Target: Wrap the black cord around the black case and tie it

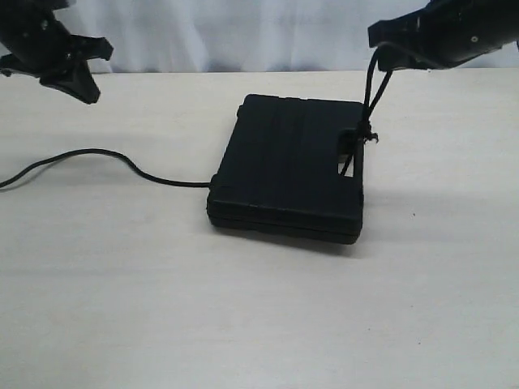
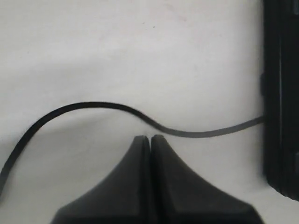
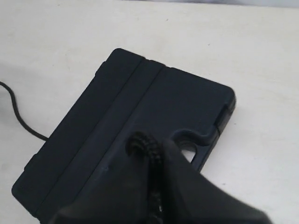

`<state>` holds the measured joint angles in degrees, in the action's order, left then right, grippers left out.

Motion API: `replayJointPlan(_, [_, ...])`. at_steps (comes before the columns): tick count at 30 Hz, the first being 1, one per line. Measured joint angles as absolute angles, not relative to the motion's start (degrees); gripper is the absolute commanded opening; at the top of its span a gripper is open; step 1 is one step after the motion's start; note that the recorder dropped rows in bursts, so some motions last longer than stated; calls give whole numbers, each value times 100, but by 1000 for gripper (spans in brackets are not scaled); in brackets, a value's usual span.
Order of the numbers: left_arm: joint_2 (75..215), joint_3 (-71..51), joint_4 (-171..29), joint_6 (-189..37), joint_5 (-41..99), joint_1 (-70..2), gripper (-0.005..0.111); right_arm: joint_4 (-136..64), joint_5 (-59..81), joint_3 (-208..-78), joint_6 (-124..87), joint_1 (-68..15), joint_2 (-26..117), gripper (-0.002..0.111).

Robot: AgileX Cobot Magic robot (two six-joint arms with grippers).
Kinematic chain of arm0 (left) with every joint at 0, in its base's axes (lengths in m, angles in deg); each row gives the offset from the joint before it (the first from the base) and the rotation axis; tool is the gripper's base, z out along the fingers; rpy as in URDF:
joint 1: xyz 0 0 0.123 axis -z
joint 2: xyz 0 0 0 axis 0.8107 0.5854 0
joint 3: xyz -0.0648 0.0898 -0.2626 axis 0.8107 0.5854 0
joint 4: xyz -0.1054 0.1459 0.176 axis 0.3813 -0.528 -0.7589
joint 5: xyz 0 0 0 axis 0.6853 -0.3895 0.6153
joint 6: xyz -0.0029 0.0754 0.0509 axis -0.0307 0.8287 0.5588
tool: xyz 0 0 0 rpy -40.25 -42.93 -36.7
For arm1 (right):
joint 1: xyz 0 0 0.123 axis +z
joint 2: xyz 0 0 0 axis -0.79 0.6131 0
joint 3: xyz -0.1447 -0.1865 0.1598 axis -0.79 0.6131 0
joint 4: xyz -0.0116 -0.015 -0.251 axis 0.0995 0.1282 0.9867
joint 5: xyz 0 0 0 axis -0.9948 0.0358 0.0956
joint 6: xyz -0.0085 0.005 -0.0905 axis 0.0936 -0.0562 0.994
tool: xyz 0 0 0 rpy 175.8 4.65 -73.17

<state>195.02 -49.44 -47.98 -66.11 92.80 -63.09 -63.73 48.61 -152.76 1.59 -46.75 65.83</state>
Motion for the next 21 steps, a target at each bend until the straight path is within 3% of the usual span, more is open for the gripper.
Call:
replayJointPlan(14, [18519, -2269, -4813, -6489, 7646, -6933, 0, -5545, 5088, -16007, -298, -4675, 6225, 4])
replayJointPlan(21, [18460, -1799, -4770, -6468, 7422, -6933, 0, -5144, 5361, -16299, -573, -4675, 5916, 4])
